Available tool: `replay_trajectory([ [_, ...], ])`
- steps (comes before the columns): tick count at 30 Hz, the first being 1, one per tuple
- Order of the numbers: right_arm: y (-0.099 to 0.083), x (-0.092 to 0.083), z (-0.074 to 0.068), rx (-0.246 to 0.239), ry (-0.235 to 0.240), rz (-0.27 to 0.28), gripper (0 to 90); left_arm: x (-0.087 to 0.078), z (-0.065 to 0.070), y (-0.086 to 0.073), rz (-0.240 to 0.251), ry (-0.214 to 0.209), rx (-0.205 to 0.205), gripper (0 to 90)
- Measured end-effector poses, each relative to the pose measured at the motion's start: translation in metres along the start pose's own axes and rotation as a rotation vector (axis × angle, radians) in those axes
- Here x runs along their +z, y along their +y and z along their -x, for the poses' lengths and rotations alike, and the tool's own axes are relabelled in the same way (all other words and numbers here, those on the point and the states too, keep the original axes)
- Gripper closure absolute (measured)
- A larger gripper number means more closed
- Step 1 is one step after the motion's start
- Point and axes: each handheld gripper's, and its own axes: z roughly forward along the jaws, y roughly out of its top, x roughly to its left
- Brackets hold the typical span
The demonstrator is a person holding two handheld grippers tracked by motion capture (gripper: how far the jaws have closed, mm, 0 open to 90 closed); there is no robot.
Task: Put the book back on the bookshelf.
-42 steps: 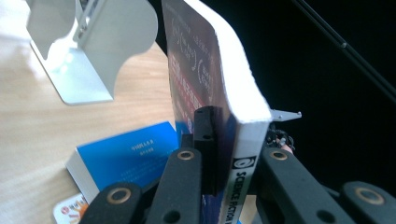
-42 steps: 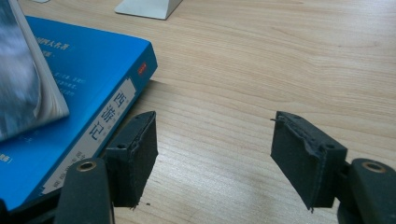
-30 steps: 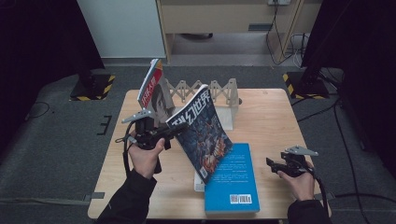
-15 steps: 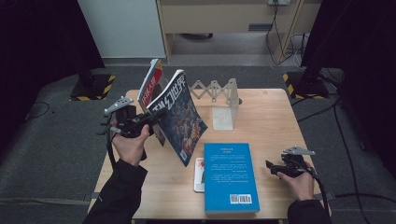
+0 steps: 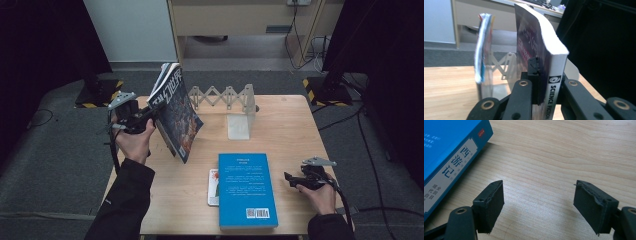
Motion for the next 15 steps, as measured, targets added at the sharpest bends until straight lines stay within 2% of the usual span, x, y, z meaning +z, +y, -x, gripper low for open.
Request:
replay_trajectory([
  [9,0.0,0.0,0.0,-0.006,0.001,-0.002,24.7,0.012,-0.003,0.004,0.009,0.074,0.035,81.8],
  [15,0.001,0.001,0.0,-0.008,0.002,-0.003,24.9,0.023,-0.004,0.002,0.013,0.116,0.042,81.8],
])
